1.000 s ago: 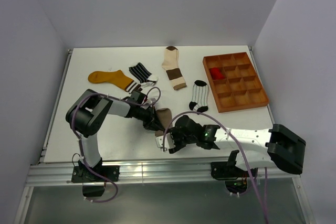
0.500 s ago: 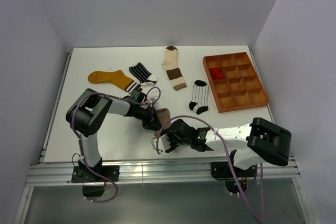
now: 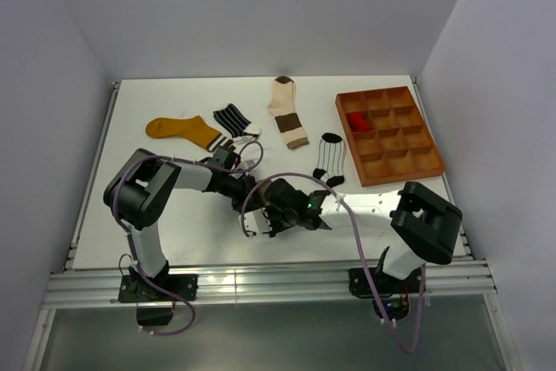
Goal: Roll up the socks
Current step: Roll the sock at the center of the board.
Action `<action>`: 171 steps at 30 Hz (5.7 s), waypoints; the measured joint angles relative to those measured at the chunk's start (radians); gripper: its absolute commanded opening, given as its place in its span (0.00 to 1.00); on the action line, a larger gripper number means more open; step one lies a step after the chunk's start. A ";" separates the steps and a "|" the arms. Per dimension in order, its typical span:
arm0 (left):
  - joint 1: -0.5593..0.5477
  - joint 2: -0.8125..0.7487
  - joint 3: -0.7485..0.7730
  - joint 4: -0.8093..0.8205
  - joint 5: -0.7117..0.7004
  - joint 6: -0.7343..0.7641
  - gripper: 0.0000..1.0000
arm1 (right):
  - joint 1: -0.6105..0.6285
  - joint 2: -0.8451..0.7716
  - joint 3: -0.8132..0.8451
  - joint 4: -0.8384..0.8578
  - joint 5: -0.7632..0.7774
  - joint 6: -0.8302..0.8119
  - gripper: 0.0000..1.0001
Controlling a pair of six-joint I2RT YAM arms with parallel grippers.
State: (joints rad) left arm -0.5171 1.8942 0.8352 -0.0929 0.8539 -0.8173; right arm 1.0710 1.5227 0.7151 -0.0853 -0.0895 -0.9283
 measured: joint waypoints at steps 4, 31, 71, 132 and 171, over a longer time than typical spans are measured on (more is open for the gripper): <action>0.002 -0.066 -0.019 0.000 -0.082 0.011 0.39 | -0.055 0.043 0.121 -0.164 -0.093 0.014 0.09; 0.029 -0.634 -0.447 0.196 -0.674 -0.018 0.06 | -0.183 0.476 0.687 -0.939 -0.464 -0.037 0.09; -0.449 -0.611 -0.421 0.441 -0.834 0.288 0.57 | -0.317 0.950 1.182 -1.451 -0.713 0.105 0.13; -0.510 -0.268 -0.144 0.343 -0.649 0.366 0.16 | -0.479 0.879 0.926 -1.457 -0.630 0.119 0.16; -0.204 -0.078 -0.098 0.314 -0.089 -0.019 0.00 | -0.718 -0.021 0.306 -0.630 -0.544 0.188 0.43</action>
State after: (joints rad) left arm -0.7212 1.8164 0.7376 0.2211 0.7650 -0.8368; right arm 0.3527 1.5013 1.0206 -0.7151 -0.6331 -0.7403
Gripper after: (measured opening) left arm 0.071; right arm 0.404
